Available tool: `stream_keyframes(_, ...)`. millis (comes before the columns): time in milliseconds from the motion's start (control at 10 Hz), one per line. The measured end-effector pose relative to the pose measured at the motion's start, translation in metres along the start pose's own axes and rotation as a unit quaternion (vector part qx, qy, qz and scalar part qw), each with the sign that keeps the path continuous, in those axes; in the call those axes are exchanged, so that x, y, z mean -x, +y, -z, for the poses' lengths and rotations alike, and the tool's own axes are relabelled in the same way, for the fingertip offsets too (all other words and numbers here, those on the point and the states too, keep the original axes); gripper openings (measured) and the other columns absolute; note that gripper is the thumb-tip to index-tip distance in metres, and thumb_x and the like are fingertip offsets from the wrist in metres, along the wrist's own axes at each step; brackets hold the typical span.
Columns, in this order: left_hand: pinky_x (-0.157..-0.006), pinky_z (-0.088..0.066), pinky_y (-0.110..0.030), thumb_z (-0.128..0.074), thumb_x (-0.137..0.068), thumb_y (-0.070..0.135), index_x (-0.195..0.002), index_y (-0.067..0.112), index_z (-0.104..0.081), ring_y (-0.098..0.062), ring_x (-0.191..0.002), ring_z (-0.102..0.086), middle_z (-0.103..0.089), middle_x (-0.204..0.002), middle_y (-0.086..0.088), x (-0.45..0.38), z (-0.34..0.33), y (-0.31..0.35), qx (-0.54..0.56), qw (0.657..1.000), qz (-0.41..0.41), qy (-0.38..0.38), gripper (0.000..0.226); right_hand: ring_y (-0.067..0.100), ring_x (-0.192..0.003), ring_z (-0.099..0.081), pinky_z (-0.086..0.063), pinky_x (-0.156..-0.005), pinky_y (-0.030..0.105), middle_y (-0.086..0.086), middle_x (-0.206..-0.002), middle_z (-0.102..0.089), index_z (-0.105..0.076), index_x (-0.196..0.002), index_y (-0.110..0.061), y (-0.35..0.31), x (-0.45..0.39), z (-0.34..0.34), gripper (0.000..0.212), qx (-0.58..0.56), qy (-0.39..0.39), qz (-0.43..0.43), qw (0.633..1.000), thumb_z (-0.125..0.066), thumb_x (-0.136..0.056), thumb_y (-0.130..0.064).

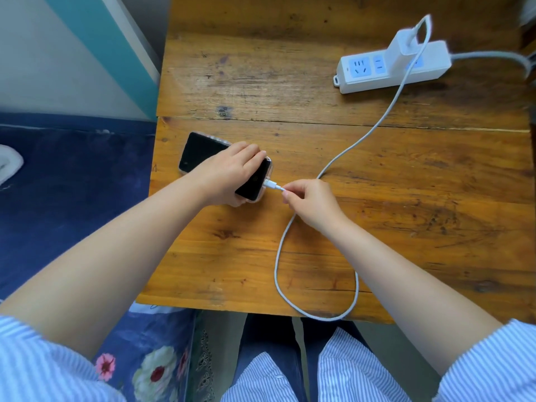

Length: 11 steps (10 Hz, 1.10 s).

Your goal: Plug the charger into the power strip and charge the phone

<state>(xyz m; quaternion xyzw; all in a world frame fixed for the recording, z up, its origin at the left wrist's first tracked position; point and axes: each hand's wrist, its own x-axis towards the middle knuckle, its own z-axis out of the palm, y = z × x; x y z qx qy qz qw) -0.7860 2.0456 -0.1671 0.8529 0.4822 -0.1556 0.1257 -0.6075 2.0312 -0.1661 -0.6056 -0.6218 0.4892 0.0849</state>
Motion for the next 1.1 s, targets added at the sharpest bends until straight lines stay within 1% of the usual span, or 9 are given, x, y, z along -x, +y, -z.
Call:
stream_keyframes(100,-0.114,-0.024,-0.034,-0.073,-0.072,0.027,-0.143,0.003,-0.018,-0.028,-0.136,-0.025,-0.031,-0.147,-0.014,-0.017,0.005,-0.014,-0.028,0.999,0.012,-0.033,0.093,0.026,-0.102,-0.059,-0.038,-0.081,0.022,0.017,-0.110,-0.068,-0.065,-0.103,-0.002,0.011,-0.005,0.002,0.022,0.048,0.025,-0.004,0.999,-0.051,-0.087,-0.008)
stream_keyframes(200,-0.113,-0.028,-0.036,-0.076,-0.070,0.025,-0.142,0.005,-0.019,-0.028,-0.134,-0.027,-0.031,-0.146,-0.013,-0.030,0.005,-0.022,-0.035,0.997,0.031,-0.069,0.095,0.033,-0.106,-0.057,-0.039,-0.087,0.029,0.021,-0.109,-0.067,-0.064,-0.103,-0.001,0.018,-0.012,0.004,0.022,0.109,0.047,0.009,0.993,-0.051,-0.087,-0.007)
stream_keyframes(300,-0.112,-0.030,-0.037,-0.075,-0.069,0.025,-0.142,0.005,-0.019,-0.029,-0.133,-0.028,-0.032,-0.145,-0.013,-0.038,0.005,-0.023,-0.020,0.995,0.055,-0.084,0.095,0.036,-0.100,-0.055,-0.044,-0.085,0.037,0.023,-0.102,-0.063,-0.064,-0.104,-0.001,0.023,-0.019,0.008,0.022,0.149,0.083,0.033,0.985,-0.050,-0.088,-0.006)
stream_keyframes(500,-0.115,-0.023,-0.034,-0.074,-0.073,0.029,-0.144,0.003,-0.012,-0.028,-0.138,-0.022,-0.025,-0.150,-0.012,-0.033,0.002,-0.021,0.041,0.988,0.123,-0.082,0.098,0.038,-0.097,-0.052,-0.041,-0.080,0.037,0.027,-0.096,-0.059,-0.065,-0.101,0.003,0.028,-0.029,0.011,0.021,0.166,0.124,0.063,0.976,-0.049,-0.087,-0.001)
stream_keyframes(700,-0.119,-0.011,-0.036,-0.067,-0.077,0.043,-0.145,0.002,-0.008,-0.027,-0.143,-0.011,-0.013,-0.156,-0.015,-0.022,-0.010,-0.011,0.031,0.987,0.137,-0.083,0.099,0.037,-0.102,-0.048,-0.039,-0.087,0.040,0.025,-0.103,-0.057,-0.062,-0.104,0.003,0.033,-0.029,0.006,0.025,0.194,0.103,0.077,0.973,-0.046,-0.085,0.003)
stream_keyframes(800,-0.119,-0.008,-0.037,-0.055,-0.083,0.050,-0.145,0.002,-0.010,-0.026,-0.144,-0.008,-0.013,-0.156,-0.014,-0.014,-0.024,0.006,0.053,0.984,0.171,-0.004,0.091,0.038,-0.106,-0.047,-0.038,-0.090,0.044,0.024,-0.108,-0.057,-0.059,-0.110,0.000,0.036,-0.022,0.006,0.030,0.203,0.113,0.089,0.968,-0.046,-0.083,0.005)
stream_keyframes(900,-0.118,-0.006,-0.035,-0.048,-0.091,0.039,-0.143,0.001,-0.018,-0.027,-0.144,-0.010,-0.018,-0.155,-0.015,-0.008,-0.038,0.029,0.128,0.970,0.186,0.091,0.072,0.040,-0.106,-0.049,-0.039,-0.089,0.045,0.024,-0.110,-0.059,-0.060,-0.109,0.000,0.037,-0.024,0.013,0.030,0.192,0.131,0.102,0.967,-0.049,-0.082,0.006)
stream_keyframes(1000,-0.115,-0.016,-0.042,-0.054,-0.090,0.024,-0.136,-0.006,-0.034,-0.036,-0.139,-0.025,-0.033,-0.147,-0.023,0.003,-0.054,0.058,0.175,0.962,0.159,0.139,0.059,0.037,-0.109,-0.049,-0.039,-0.090,0.044,0.022,-0.114,-0.060,-0.060,-0.110,-0.001,0.033,-0.021,0.022,0.030,0.187,0.145,0.103,0.966,-0.049,-0.082,0.003)
stream_keyframes(1100,-0.116,-0.004,-0.035,-0.043,-0.094,0.030,-0.142,0.001,-0.024,-0.028,-0.143,-0.015,-0.022,-0.153,-0.016,0.007,-0.072,0.071,0.187,0.962,0.176,0.097,0.059,0.035,-0.109,-0.050,-0.037,-0.093,0.038,0.020,-0.113,-0.062,-0.061,-0.108,-0.001,0.026,-0.021,0.033,0.028,0.139,0.168,0.099,0.971,-0.050,-0.082,0.002)
